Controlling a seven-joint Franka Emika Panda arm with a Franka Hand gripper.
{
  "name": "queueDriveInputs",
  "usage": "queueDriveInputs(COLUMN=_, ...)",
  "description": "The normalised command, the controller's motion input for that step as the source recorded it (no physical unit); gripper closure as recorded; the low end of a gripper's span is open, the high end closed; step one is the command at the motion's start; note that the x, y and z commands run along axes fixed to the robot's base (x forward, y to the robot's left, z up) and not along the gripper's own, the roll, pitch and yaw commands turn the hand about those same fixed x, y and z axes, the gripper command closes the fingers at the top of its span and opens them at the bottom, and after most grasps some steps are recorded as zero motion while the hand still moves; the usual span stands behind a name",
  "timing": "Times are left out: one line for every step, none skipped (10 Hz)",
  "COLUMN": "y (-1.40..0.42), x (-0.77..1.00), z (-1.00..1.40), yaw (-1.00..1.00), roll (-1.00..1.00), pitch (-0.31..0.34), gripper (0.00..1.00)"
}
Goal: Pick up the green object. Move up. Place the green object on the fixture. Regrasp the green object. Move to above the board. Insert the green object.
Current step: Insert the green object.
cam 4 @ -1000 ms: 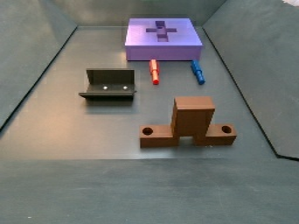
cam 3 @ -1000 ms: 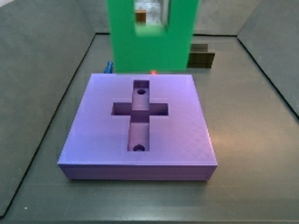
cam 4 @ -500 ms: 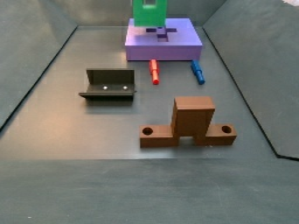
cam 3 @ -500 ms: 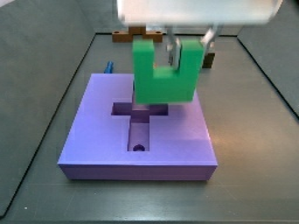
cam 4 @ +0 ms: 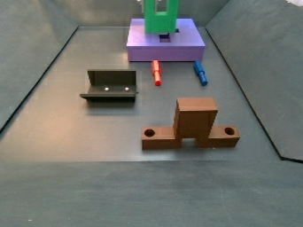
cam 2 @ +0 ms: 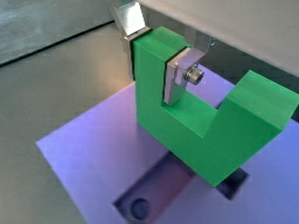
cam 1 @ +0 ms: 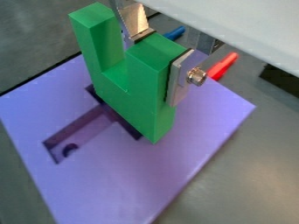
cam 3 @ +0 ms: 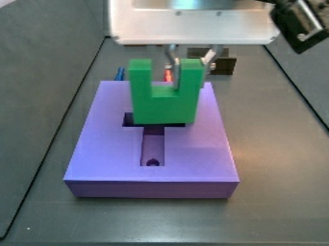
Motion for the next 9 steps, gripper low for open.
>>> queueDriveInputs(y=-0.17, x=-0.32, z=-0.12, yaw=0.05, roll=-0.03, pitch=-0.251, gripper=1.00)
queueDriveInputs(y=0.00, x=-0.16, z=-0.27, yaw=0.00, roll=0.00, pitch=-0.207, gripper=1.00)
queueDriveInputs(y=0.17, x=0.00, z=-0.29, yaw=-0.04, roll=0.11, pitch=-0.011, gripper=1.00)
queueDriveInputs(y=0.13, x=-0.09, z=-0.27, yaw=-0.15, roll=0.12, pitch=0.001, gripper=1.00)
queueDriveInputs(y=0.00, x=-0.18, z=-0.18, yaw=-0.22, roll=0.04, pitch=0.024, gripper=1.00)
queueDriveInputs(y=0.00, x=-0.23, z=-0.11, yaw=-0.20, roll=0.02, pitch=0.019, gripper=1.00)
queueDriveInputs(y=-0.01, x=-0.27, z=-0.11, yaw=-0.19, roll=0.03, pitch=0.020, gripper=1.00)
queueDriveInputs(y=-0.07, x=0.00, z=-0.21, yaw=-0.11, roll=0.10, pitch=0.017, gripper=1.00)
queueDriveInputs(y=-0.03, x=0.00, z=-0.57, yaw=-0.03, roll=0.22, pitch=0.066, gripper=1.00)
